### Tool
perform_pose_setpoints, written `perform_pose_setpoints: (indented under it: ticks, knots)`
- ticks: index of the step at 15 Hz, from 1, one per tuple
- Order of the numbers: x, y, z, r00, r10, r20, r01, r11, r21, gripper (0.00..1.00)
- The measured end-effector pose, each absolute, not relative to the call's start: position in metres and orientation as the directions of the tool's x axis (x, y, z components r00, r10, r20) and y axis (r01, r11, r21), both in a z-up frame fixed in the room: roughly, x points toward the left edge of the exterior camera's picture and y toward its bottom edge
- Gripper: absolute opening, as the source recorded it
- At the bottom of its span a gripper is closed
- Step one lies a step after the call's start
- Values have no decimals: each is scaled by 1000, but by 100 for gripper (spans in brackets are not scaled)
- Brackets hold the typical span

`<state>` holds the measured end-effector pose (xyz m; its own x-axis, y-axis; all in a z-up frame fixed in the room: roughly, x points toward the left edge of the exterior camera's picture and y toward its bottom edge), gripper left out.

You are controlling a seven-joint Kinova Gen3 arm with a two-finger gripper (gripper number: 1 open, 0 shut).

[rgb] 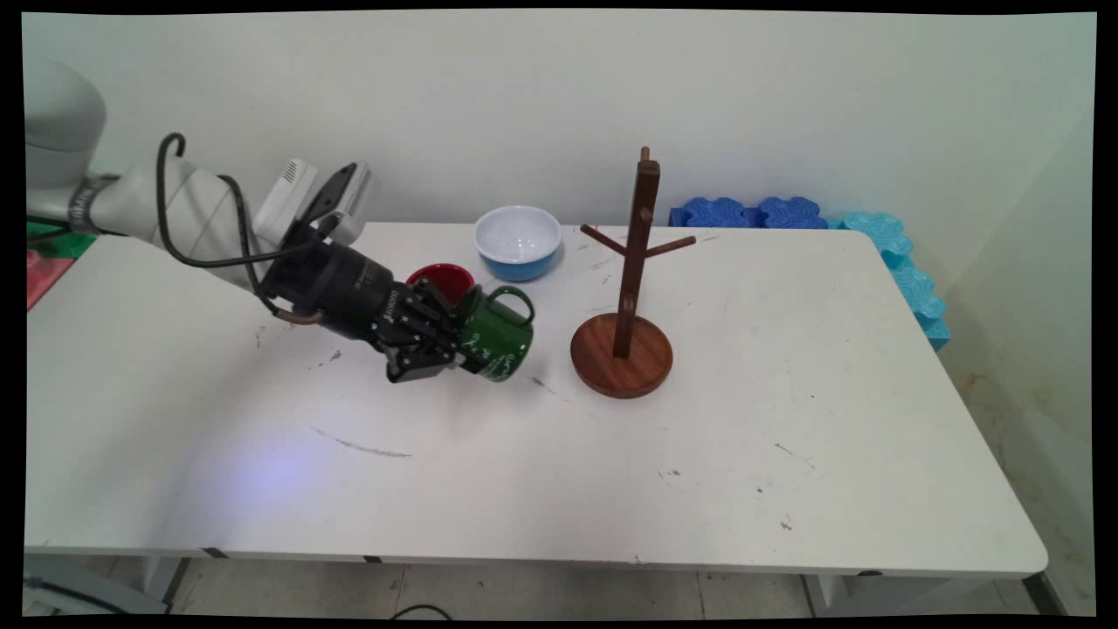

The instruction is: Place the picked object on the table

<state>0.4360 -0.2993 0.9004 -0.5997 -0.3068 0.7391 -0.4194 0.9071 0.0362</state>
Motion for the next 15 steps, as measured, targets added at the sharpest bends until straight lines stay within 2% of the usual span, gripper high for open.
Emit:
perform_pose_setpoints:
  ticks: [7, 15]
  knots:
    - [446, -294, 907, -704, -291, 648, -405, 914, -30, 0]
    - [444, -300, 895, -797, -278, 536, -386, 918, -97, 0]
